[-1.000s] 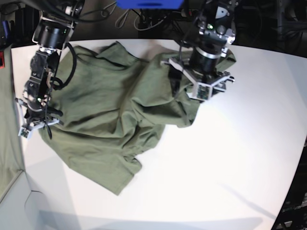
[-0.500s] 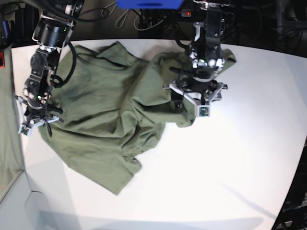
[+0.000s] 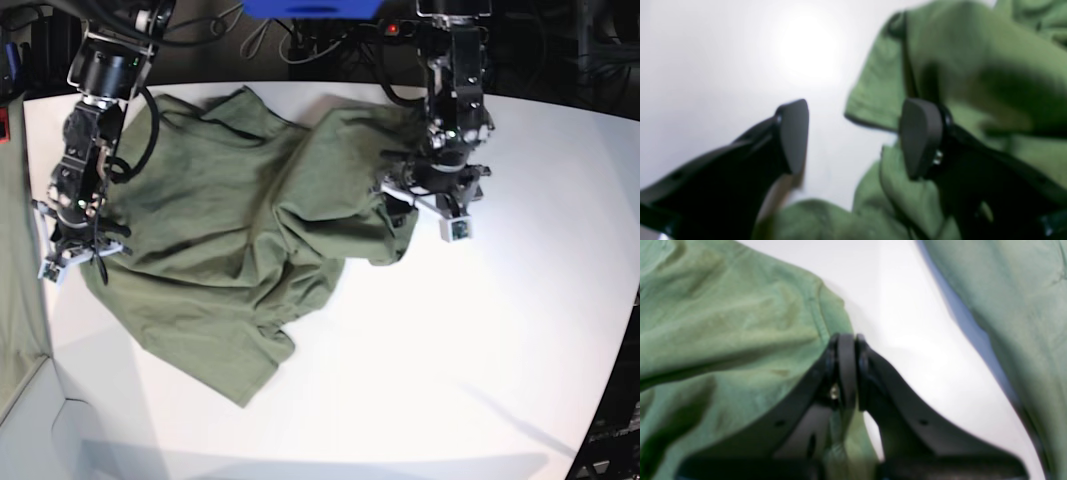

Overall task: Layout the t-shirt on the table in an organized manner, then fold the t-shirt properly
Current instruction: 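Lower the left gripper onto the shirt and grasp a fold, then pull the grasped fabric with the left gripper outward to flatten the shirt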

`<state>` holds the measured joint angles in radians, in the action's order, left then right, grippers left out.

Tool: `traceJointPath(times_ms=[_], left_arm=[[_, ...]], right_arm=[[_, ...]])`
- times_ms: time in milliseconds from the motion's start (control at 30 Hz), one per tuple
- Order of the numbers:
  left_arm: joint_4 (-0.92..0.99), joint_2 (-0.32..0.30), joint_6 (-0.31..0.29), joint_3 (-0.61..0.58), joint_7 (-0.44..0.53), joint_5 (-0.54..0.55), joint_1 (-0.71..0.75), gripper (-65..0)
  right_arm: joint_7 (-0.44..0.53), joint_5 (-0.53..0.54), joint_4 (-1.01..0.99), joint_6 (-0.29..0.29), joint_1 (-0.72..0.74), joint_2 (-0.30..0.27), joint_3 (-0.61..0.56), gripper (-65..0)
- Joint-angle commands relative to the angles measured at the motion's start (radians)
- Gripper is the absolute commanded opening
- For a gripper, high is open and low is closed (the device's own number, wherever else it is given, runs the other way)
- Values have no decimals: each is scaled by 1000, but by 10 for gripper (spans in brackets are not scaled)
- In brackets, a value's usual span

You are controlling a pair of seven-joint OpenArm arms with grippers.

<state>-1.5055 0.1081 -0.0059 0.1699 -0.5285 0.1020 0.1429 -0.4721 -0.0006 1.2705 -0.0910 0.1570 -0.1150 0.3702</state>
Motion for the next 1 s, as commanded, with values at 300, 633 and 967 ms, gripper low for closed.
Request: traceJointPath(times_ms=[300,633,967], left_arm=[[42,5,1,-2,-9,34,-24,-319],[99,3,1,6,-9,28,-58,-649],[-111,-109,10,-2,-18,29,-203,-647]], right_arm=[[23,-3,16,0,22,-12,2,-650],[23,-3,16,0,22,-12,2,-650],[23,-3,22,0,22,-12,2,-650]])
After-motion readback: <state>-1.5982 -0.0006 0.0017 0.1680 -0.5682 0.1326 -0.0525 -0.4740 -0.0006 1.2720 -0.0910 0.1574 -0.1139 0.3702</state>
